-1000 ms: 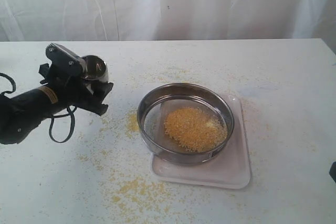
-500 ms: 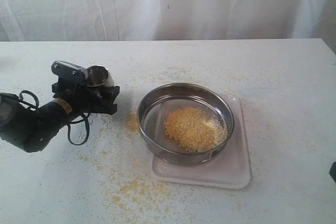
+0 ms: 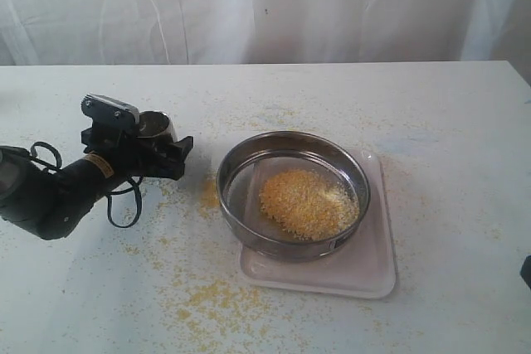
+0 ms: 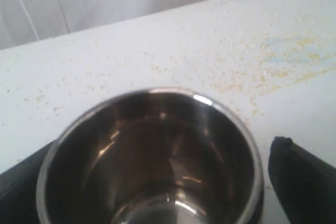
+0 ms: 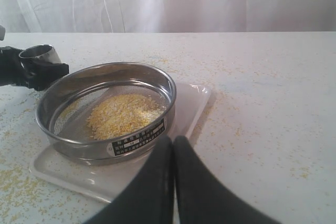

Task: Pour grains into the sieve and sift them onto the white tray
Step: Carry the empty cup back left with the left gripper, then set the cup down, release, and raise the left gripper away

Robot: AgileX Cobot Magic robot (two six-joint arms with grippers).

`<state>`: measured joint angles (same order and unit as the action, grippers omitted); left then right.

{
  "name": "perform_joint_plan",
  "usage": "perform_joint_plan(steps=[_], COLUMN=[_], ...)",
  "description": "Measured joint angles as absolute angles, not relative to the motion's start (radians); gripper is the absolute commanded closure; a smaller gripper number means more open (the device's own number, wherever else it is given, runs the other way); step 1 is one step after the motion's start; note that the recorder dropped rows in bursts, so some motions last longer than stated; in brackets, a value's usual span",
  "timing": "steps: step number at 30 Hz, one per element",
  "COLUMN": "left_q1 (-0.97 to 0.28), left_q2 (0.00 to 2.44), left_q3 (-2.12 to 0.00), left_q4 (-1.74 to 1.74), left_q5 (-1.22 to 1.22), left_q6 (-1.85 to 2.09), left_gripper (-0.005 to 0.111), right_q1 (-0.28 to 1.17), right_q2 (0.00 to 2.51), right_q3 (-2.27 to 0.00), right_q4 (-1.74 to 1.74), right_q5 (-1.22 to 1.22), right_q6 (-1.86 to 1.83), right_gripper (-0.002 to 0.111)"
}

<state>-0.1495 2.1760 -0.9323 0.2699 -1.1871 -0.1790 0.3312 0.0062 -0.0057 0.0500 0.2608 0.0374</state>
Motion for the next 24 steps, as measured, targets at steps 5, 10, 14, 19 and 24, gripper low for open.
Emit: perform_joint_plan(steps=[5,10,14,19,24], left_q1=[-0.15,-0.15,-0.15,-0.15,-0.15], left_q2=[2.17,2.137,2.068,1.933,1.766], left_q3=[-0.932,-0.932,-0.932,-0.932,-0.936], left_q4=[0.284,0.284,0.284,0.25,0.069], left_q5=[-1.208,-1.209,-1.209,-1.207,-1.052], left_q6=[-0.174,-0.126,-0.117,-0.115,-0.014], left_gripper=[0.002,0.002,0.002,0.002,0.002], right_q1=[0.331,0.331,0.331,0.331,0.331], right_q2=[0.006,0.006,0.006,0.006,0.006], right_q3=[-0.006,-0.006,-0.006,-0.006,-0.006], right_q4=[0.05,0.05,0.05,0.05,0.05], right_q5=[0.261,0.261,0.261,0.261,0.261], right_q6=[0.037,0.037,0.037,0.037,0.037], right_gripper=[0.108,0.108,0.108,0.108,0.108])
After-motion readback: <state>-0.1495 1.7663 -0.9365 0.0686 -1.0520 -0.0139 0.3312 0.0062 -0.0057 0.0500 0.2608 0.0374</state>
